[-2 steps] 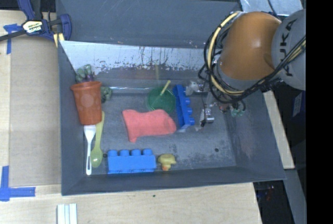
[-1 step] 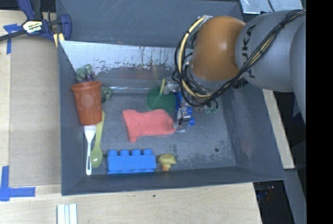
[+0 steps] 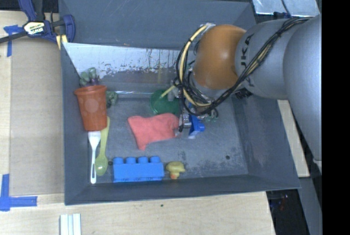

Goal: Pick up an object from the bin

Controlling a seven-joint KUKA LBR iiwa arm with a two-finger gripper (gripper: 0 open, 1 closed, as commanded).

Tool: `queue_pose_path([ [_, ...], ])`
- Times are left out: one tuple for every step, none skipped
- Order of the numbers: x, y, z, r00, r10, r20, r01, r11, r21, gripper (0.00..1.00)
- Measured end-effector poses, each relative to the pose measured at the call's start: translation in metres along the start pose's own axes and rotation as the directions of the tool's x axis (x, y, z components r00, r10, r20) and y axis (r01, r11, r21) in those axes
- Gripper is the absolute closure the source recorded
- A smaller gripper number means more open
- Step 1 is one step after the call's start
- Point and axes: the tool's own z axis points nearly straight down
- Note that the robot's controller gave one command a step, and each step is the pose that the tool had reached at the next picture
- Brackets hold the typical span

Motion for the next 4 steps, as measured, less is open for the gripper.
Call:
queue_pose_path([
  [0.062, 0.028, -0.002, 0.997, 0.080, -0.011, -0.080, 0.997, -0.001, 1.00],
  [0.061, 0.028, -0.002, 0.997, 0.079, -0.011, -0.079, 0.997, -0.001, 1.00],
  [0.035, 0.025, -0.052, 0.998, -0.062, -0.013, 0.062, 0.998, -0.002, 1.00],
  [0.032, 0.036, -0.124, 0.995, -0.095, -0.017, 0.095, 0.995, -0.003, 1.00],
])
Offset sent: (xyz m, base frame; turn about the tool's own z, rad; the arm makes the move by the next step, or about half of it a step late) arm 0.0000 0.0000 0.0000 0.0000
